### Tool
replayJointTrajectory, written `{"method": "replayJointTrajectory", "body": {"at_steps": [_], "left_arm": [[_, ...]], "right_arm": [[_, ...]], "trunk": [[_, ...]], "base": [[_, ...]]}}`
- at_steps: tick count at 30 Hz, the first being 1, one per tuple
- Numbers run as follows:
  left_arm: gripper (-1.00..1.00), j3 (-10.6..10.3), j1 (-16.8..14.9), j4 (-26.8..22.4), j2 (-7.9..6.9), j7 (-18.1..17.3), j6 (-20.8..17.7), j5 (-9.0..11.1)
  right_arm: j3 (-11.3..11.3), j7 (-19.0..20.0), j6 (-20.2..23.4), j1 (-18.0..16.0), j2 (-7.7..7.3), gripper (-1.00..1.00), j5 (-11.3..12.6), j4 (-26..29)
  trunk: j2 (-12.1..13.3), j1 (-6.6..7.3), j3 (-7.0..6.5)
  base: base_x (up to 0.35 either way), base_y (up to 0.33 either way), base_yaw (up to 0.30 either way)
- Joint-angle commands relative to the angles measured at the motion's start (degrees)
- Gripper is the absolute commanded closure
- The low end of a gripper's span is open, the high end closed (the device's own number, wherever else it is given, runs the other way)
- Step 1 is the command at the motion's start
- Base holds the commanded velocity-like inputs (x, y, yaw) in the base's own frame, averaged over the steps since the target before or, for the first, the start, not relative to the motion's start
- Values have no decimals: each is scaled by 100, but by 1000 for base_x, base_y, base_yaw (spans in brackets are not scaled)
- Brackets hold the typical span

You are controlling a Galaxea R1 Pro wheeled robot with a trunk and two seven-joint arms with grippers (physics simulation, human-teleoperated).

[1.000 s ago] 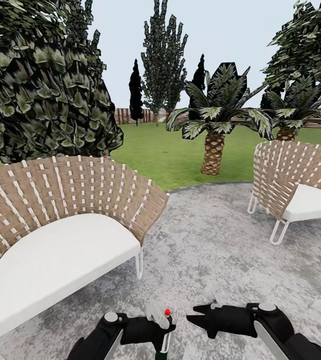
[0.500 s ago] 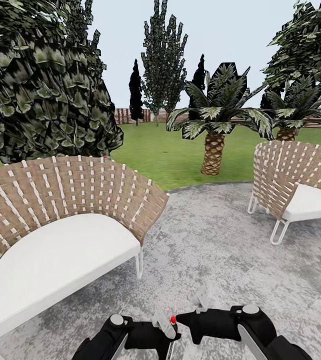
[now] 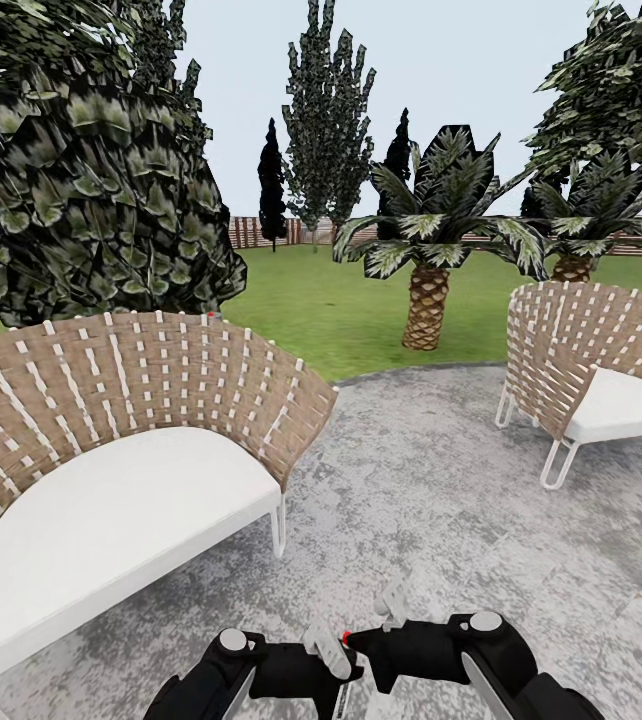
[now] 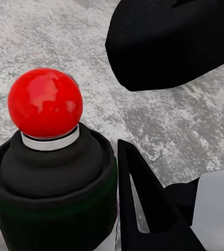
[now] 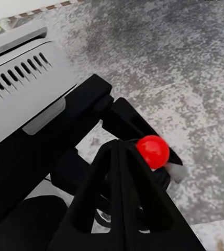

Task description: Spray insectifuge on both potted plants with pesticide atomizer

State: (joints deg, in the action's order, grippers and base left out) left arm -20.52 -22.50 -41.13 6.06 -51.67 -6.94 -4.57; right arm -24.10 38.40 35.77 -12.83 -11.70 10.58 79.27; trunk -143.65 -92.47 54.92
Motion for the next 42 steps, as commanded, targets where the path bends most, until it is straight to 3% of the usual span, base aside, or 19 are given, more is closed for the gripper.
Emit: {"method": "replayJointTrajectory", "body": {"at_steps": [1,23,25,27,31,32,35,37,38,40,41,42], "left_arm": [[100,-1,0,0,0,1,6,0],[100,0,0,-39,-26,-416,348,23],[100,8,0,-7,-26,-361,344,29],[100,47,0,12,-28,-260,330,27],[100,55,0,259,-6,775,254,53],[100,55,0,287,-2,882,214,58],[100,53,0,305,50,992,-57,61],[100,50,1,313,154,1330,-209,59],[100,49,0,315,218,1935,-269,100],[100,31,0,311,286,2399,-384,205],[100,2,0,274,325,2584,-837,248],[100,2,0,249,329,2614,-978,259]], "right_arm": [[4,0,0,0,1,100,-2,1],[55,-13,0,0,-8,100,6,-129],[197,1,-9,0,-8,100,1,9],[530,33,-39,5,-8,100,4,77],[1372,120,-99,10,-266,100,-1,133],[1673,119,-93,16,-413,-100,-11,123],[2648,100,-94,55,-736,-100,-26,105],[3268,104,-84,83,-996,-100,-124,108],[3867,127,-3,107,-1170,-100,-562,107],[4540,278,191,169,-1222,-100,-865,129],[4947,1001,225,240,-1322,-100,-1106,146],[5078,1146,217,251,-1366,-100,-1289,154]], "trunk": [[0,0,0],[0,0,0],[0,0,0],[0,0,0],[0,0,0],[0,0,0],[0,0,0],[0,0,0],[0,0,0],[0,0,0],[0,0,0],[0,0,0]], "base": [[0,0,0],[0,0,0],[0,0,0],[0,0,0],[0,0,0],[0,0,0],[0,0,0],[0,0,0],[0,0,-166],[0,0,-248],[0,0,-291],[0,0,-293]]}}
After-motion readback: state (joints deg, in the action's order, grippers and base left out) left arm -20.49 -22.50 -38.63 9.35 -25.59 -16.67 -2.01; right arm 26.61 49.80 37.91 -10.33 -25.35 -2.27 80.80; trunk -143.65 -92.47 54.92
